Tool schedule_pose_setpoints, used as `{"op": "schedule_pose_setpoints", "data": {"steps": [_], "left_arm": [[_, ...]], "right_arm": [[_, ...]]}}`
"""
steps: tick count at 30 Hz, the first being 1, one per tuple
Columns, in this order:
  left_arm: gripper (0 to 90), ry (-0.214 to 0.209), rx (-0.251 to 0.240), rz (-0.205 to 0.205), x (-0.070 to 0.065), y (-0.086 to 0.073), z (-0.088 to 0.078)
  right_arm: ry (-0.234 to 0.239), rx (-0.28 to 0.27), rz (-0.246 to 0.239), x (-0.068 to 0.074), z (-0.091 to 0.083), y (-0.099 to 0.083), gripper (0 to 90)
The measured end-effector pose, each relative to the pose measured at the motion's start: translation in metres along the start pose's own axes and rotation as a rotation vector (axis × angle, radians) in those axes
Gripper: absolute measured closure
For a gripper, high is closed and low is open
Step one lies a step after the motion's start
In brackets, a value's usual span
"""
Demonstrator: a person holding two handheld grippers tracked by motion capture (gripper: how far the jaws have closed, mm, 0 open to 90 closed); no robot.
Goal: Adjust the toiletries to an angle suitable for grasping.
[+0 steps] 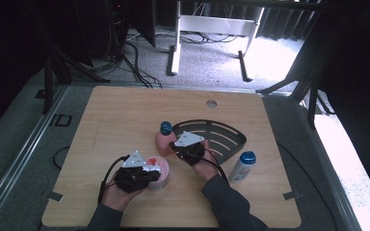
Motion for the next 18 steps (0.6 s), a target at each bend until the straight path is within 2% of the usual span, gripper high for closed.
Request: {"op": "schedule_pose_setpoints", "data": {"steps": [5,11,13,18], "left_arm": [[83.9,-0.005,-0.003,-0.004,0.0,0.0,0.0],[83.7,-0.006,-0.005,-0.001,-0.001,0.0,0.001],[83.5,-0.007,-0.008,-0.001,-0.002,0.0,0.003],[83.4,-0.009,-0.01,-0.001,-0.002,0.001,0.003]], "right_arm": [[-0.018,0.006,0.013,-0.007,-0.004,-0.001,89.8],[0.004,-0.008,0.035,0.0,-0.02,0.001,89.7],[0.021,0.002,0.043,0.012,-0.034,-0.006,89.7],[0.048,0.018,0.027,0.031,-0.058,-0.019,89.8]]}}
Point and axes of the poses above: each handheld gripper's, and its own axes: z roughly forward along the jaws, y roughly out of its top, x roughly to its left, the point moved 8 cm from there along z, roughly forward along the jaws, and after that the axes turned 11 degrees about -x, right-handed, at the moved point
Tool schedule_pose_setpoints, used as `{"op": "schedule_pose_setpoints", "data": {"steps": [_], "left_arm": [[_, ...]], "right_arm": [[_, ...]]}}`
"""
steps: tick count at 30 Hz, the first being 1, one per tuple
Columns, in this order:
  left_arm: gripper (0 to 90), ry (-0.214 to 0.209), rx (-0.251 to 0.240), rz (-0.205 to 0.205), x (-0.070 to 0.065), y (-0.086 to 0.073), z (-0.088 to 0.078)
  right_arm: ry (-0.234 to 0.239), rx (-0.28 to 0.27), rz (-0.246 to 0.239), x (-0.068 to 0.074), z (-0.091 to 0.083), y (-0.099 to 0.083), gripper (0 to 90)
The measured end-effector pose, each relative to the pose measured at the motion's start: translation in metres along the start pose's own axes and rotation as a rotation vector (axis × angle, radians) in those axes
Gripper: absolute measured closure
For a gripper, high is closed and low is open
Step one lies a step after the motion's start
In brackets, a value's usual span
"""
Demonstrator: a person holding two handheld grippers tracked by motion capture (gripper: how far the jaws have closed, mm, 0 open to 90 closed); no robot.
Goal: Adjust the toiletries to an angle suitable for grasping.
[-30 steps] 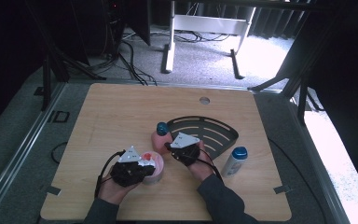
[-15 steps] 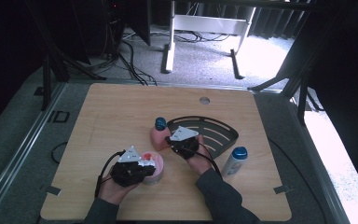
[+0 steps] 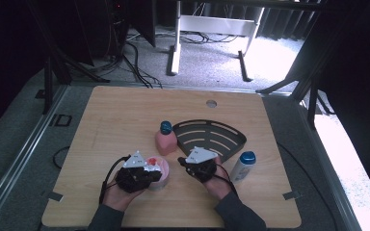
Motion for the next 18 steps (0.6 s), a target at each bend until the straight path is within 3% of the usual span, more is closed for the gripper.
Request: {"op": "schedule_pose_setpoints", "data": {"steps": [8,18], "left_arm": [[83.3,0.008,0.0,0.004,0.0,0.0,0.0],[83.7,0.022,0.005,0.015,0.0,0.0,0.0]], "right_arm": [[-0.023,0.017,0.031,0.012,-0.039,-0.028,89.8],[-0.097,0.042,0.092,-0.003,-0.089,-0.059,89.8]]}}
Point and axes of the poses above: each handheld gripper's, and its own axes: z roughly forward along the jaws, y roughly out of its top, x roughly to its left, the point moved 8 cm from there along z, roughly forward along the jaws, and after that the axes turned 11 degrees about -x, right-handed, at the moved point
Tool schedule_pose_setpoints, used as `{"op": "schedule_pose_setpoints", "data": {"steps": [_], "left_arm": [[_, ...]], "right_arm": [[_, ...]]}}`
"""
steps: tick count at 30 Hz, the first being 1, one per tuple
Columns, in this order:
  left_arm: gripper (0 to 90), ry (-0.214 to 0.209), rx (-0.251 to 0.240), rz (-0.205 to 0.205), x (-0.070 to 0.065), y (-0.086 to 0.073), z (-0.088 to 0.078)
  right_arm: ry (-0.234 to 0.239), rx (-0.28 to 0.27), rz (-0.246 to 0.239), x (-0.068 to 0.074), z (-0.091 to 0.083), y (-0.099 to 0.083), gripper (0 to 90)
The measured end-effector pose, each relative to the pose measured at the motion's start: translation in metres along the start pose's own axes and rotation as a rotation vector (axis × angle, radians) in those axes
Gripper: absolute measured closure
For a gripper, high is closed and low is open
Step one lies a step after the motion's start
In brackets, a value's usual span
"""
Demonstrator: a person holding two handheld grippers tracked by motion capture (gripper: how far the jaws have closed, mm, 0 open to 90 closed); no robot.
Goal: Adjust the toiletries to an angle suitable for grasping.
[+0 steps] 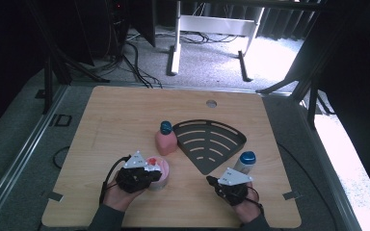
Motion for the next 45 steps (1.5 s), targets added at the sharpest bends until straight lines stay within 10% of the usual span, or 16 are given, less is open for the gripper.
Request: {"op": "schedule_pose_setpoints", "data": {"steps": [25,34,45], "left_arm": [[83.8,-0.008,0.003,-0.002,0.0,0.0,0.0],[84.0,-0.015,0.003,-0.002,-0.001,0.0,0.001],[84.0,-0.018,0.0,-0.005,-0.001,0.0,0.001]], "right_arm": [[-0.238,0.062,0.149,-0.08,-0.082,-0.059,89.9],[-0.274,0.062,0.175,-0.11,-0.08,-0.06,90.0],[-0.253,0.07,0.17,-0.111,-0.064,-0.055,90.0]]}}
Point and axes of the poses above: each handheld gripper's, and its own axes: z roughly forward along the jaws, y roughly out of its top, x roughly to its left, the point moved 8 cm from there along z, roughly forward along the jaws, and after that the axes turned 11 degrees about -x, right-handed, at the moved point
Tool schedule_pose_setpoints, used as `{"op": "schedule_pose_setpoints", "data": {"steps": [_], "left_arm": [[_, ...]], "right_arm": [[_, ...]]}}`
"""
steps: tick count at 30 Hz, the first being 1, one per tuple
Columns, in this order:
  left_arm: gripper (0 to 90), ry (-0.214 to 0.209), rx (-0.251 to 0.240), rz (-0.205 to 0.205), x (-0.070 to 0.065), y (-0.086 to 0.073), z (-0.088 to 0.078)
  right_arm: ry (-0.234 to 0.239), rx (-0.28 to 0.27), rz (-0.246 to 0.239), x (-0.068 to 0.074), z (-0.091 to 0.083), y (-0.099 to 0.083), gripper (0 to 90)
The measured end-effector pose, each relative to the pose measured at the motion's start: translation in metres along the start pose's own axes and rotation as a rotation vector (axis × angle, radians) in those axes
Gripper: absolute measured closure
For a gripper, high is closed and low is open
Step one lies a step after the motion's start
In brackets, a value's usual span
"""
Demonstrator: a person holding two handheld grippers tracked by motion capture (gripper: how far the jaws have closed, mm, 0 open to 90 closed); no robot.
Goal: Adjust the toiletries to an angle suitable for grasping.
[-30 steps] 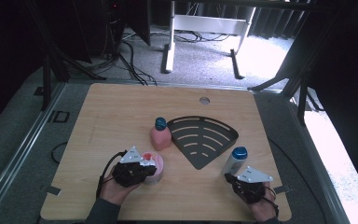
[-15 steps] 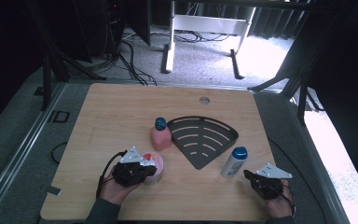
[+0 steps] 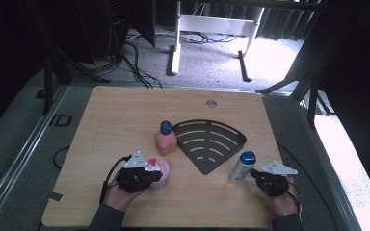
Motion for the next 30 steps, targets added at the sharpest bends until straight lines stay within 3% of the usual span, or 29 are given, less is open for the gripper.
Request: {"op": "schedule_pose_setpoints", "data": {"steps": [6,18,19,21,22,30], "left_arm": [[83.9,-0.003,0.0,-0.002,0.0,0.0,0.0],[83.7,-0.008,-0.001,0.002,0.0,0.0,0.0],[83.7,-0.009,0.0,0.003,-0.001,0.0,0.0],[83.7,-0.009,0.0,0.003,-0.001,0.0,0.0],[83.7,-0.009,0.001,0.006,-0.001,0.0,0.0],[83.4,-0.004,0.004,0.011,-0.001,0.0,0.0]], "right_arm": [[0.006,0.001,-0.005,0.007,0.002,0.002,90.0],[0.093,-0.016,-0.026,0.042,0.015,0.016,90.0],[0.117,-0.017,-0.03,0.052,0.016,0.018,90.0],[0.123,-0.017,-0.03,0.055,0.017,0.019,90.0],[0.151,-0.02,-0.042,0.066,0.017,0.02,90.0],[0.229,-0.026,-0.066,0.097,0.02,0.026,90.0]]}}
Point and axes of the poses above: each handheld gripper's, and its own axes: z roughly forward along the jaws, y roughly out of its top, x roughly to its left, the point moved 8 cm from there along z, roughly forward along the jaws, and after that the axes turned 11 degrees about -x, right-handed, at the moved point
